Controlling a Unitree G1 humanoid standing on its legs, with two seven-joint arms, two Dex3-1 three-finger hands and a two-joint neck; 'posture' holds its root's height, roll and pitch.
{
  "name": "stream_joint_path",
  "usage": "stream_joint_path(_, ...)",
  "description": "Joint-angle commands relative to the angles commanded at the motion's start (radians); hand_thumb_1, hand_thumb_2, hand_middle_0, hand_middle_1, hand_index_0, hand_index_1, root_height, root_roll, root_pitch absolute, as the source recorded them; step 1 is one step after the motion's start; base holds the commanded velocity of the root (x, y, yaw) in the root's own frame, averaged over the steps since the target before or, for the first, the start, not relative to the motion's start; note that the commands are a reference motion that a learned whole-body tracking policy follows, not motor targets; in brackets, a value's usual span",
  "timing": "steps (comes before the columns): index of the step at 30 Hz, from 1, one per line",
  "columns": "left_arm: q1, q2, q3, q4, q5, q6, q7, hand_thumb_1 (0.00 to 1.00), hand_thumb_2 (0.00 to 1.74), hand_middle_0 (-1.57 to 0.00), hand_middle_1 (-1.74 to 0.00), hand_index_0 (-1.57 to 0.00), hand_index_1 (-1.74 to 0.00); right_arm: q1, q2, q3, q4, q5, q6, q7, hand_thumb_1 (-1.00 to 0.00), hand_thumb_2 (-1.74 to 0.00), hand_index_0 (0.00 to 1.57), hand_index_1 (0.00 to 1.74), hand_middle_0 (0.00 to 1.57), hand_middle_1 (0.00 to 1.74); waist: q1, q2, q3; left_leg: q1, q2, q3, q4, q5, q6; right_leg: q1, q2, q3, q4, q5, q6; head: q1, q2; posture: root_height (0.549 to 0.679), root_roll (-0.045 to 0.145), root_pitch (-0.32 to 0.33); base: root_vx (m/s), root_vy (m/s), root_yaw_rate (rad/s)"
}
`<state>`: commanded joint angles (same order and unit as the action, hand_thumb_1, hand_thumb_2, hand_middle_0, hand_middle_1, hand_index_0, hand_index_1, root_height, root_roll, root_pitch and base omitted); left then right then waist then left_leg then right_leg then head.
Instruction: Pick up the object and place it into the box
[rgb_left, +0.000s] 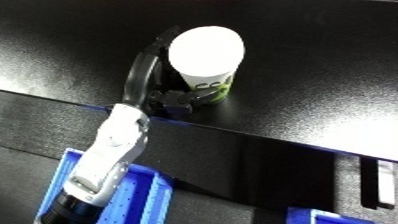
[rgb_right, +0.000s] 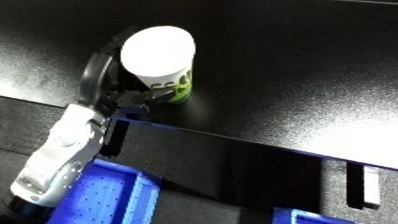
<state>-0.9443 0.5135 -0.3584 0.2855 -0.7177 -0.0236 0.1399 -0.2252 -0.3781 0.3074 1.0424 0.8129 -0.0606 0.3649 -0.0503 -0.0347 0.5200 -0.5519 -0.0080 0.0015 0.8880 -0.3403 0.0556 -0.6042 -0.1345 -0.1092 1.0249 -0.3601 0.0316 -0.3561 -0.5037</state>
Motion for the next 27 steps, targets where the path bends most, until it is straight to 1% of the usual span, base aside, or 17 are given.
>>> stream_joint_path(3,0.013,-0.014,0.013,-0.002,-0.087,0.007,-0.003,1.00,1.74,-1.57,-1.74,-1.57,-1.74,-0.001,0.002,0.000,-0.001,-0.001,0.000,-0.002,0.00,0.00,0.00,0.00,0.00,0.00,0.001,0.002,0.000,0.003,-0.001,-0.002,-0.002,0.000,-0.0006,0.004,-0.0012,-0.001,-0.002,0.000,-0.0007,0.001,0.004,0.606,0.023,-0.007,-0.012,0.003,0.016)
stream_joint_path(7,0.048,-0.042,0.041,-0.009,-0.224,0.020,0.005,1.00,1.74,-1.57,-1.74,-1.57,-1.74,-0.003,0.008,-0.002,-0.005,-0.001,0.002,-0.010,0.00,0.00,0.00,0.00,0.00,0.00,0.004,0.007,0.000,0.008,-0.004,-0.005,-0.007,0.003,-0.0011,0.007,-0.0031,-0.002,-0.004,0.000,-0.0023,0.012,0.008,0.606,0.025,-0.008,-0.017,0.003,0.037)
stream_joint_path(9,0.068,-0.058,0.060,-0.017,-0.292,0.023,-0.010,1.00,1.74,-1.57,-1.74,-1.57,-1.74,-0.004,0.010,-0.005,-0.005,-0.002,0.001,-0.013,0.00,0.00,0.00,0.00,0.00,0.00,0.006,0.009,0.000,0.009,-0.005,-0.008,-0.010,0.005,-0.0019,0.008,-0.0045,-0.003,-0.004,-0.001,-0.0034,0.015,0.017,0.607,0.026,-0.008,-0.023,0.002,0.049)
stream_joint_path(12,0.097,-0.078,0.091,-0.048,-0.369,-0.005,-0.049,1.00,1.74,-1.57,-1.74,-1.57,-1.74,-0.004,0.012,-0.010,-0.007,-0.004,0.000,-0.020,0.00,0.00,0.00,0.00,0.00,0.00,0.010,0.014,0.000,0.010,-0.008,-0.010,-0.014,0.006,-0.0032,0.009,-0.0060,-0.004,-0.006,-0.002,-0.0058,0.019,0.020,0.607,0.027,-0.006,-0.026,0.005,0.044)
stream_joint_path(16,0.135,-0.083,0.132,-0.118,-0.365,-0.064,-0.066,1.00,1.74,-1.57,-1.74,-1.57,-1.74,0.009,0.013,-0.015,-0.018,-0.002,-0.004,-0.028,0.00,0.00,0.00,0.00,0.00,0.00,0.019,0.020,0.000,0.010,-0.013,-0.014,-0.017,0.007,-0.0038,0.010,-0.0071,-0.007,-0.004,-0.006,-0.0100,0.030,0.019,0.607,0.028,-0.005,-0.015,0.002,0.043)
stream_joint_path(19,0.165,-0.076,0.161,-0.175,-0.364,-0.080,-0.072,1.00,1.74,-1.57,-1.74,-1.57,-1.74,0.026,0.011,-0.021,-0.032,0.001,-0.006,-0.032,0.00,0.00,0.00,0.00,0.00,0.00,0.028,0.024,0.000,0.010,-0.017,-0.019,-0.019,0.009,-0.0042,0.011,-0.0085,-0.009,-0.004,-0.007,-0.0129,0.043,0.020,0.607,0.029,-0.005,-0.007,-0.009,0.067)
stream_joint_path(23,0.203,-0.061,0.204,-0.241,-0.356,-0.109,-0.063,1.00,1.74,-1.57,-1.74,-1.57,-1.74,0.044,0.010,-0.030,-0.040,0.009,-0.016,-0.031,0.00,0.00,0.00,0.00,0.00,0.00,0.041,0.030,0.000,0.012,-0.021,-0.024,-0.025,0.012,-0.0051,0.013,-0.0117,-0.013,-0.003,-0.010,-0.0156,0.065,0.023,0.608,0.030,-0.004,-0.007,-0.014,0.076)
stream_joint_path(27,0.239,-0.033,0.256,-0.296,-0.297,-0.139,-0.044,1.00,1.74,-1.57,-1.74,-1.57,-1.74,0.063,0.010,-0.044,-0.049,0.017,-0.024,-0.032,0.00,0.00,0.00,0.00,0.00,0.00,0.055,0.036,0.000,0.009,-0.026,-0.029,-0.027,0.013,-0.0062,0.012,-0.0146,-0.017,-0.001,-0.012,-0.0187,0.086,0.027,0.608,0.032,-0.002,-0.007,-0.017,0.077)
